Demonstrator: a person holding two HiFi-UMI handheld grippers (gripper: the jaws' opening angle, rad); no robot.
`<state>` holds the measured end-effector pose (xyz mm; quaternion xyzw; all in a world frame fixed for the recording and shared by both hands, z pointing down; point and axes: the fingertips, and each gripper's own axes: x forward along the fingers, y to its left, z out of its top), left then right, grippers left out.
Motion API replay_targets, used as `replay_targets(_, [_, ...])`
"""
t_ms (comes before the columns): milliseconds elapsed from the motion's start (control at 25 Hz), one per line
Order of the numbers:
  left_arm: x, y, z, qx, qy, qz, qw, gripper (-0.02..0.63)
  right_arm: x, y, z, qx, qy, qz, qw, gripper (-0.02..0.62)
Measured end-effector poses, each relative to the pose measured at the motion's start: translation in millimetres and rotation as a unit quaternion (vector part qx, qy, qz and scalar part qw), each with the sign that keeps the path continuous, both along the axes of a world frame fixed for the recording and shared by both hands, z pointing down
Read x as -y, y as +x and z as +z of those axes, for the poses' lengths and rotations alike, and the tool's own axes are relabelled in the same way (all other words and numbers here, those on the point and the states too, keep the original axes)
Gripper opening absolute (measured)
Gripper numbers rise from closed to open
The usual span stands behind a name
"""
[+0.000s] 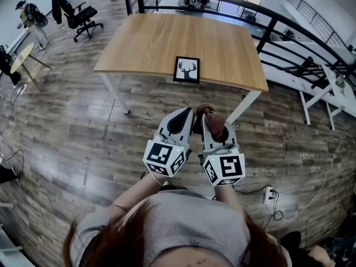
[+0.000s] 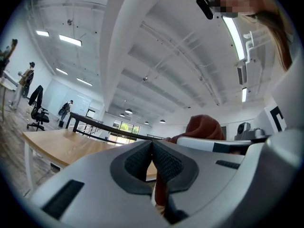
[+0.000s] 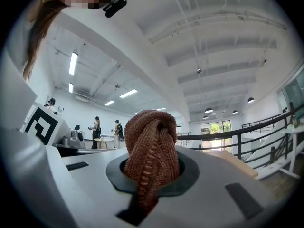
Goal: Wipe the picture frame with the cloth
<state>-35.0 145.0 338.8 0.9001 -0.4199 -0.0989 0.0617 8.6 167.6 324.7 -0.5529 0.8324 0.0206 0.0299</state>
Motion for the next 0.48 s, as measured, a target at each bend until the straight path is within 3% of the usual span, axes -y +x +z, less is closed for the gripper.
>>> replay_targets(480, [7,-19,-8,-0.003,0.013,0.0,0.9999,0.008,9,-27,-5,-0.009,0.01,-0.006,1.0,0.046])
